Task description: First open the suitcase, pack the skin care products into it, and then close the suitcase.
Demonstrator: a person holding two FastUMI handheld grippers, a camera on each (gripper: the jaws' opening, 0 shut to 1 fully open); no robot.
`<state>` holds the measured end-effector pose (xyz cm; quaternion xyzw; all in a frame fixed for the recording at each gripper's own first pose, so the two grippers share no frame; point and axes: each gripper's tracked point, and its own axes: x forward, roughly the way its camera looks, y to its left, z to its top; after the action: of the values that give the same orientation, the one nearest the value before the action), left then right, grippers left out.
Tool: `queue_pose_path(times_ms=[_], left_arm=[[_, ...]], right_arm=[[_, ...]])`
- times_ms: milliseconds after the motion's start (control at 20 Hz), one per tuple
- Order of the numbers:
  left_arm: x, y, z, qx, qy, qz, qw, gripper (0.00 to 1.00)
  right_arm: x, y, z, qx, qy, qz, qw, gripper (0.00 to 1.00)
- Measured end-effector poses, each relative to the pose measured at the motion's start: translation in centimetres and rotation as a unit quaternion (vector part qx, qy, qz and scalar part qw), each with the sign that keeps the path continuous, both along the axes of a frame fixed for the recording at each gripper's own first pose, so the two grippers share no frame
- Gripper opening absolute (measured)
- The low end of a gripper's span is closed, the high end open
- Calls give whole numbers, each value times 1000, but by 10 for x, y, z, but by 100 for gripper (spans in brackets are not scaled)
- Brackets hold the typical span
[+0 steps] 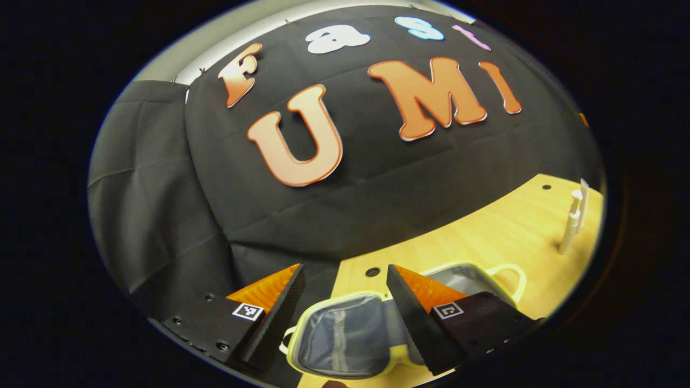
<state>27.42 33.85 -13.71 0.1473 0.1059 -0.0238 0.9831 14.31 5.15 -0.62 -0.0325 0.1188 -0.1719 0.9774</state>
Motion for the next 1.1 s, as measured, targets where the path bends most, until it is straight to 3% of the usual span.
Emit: queue_pose_path(times_ms=[150, 550, 850, 1100], left_arm=[[-15, -60, 28, -15, -26, -36, 999, 100], [-56, -230, 40, -88, -21, -94, 991, 98], [-72, -330, 16, -107, 9, -134, 985, 100], [-80, -384, -27, -102, 47, -157, 981, 99]], right_arm=[[-1, -6, -11, 12, -2, 17, 1000, 96], [-9, -44, -53, 31, 11, 64, 997, 96], [-13, -64, -101, 63, 37, 92, 993, 96], [-15, -70, -157, 85, 77, 108, 988, 96]])
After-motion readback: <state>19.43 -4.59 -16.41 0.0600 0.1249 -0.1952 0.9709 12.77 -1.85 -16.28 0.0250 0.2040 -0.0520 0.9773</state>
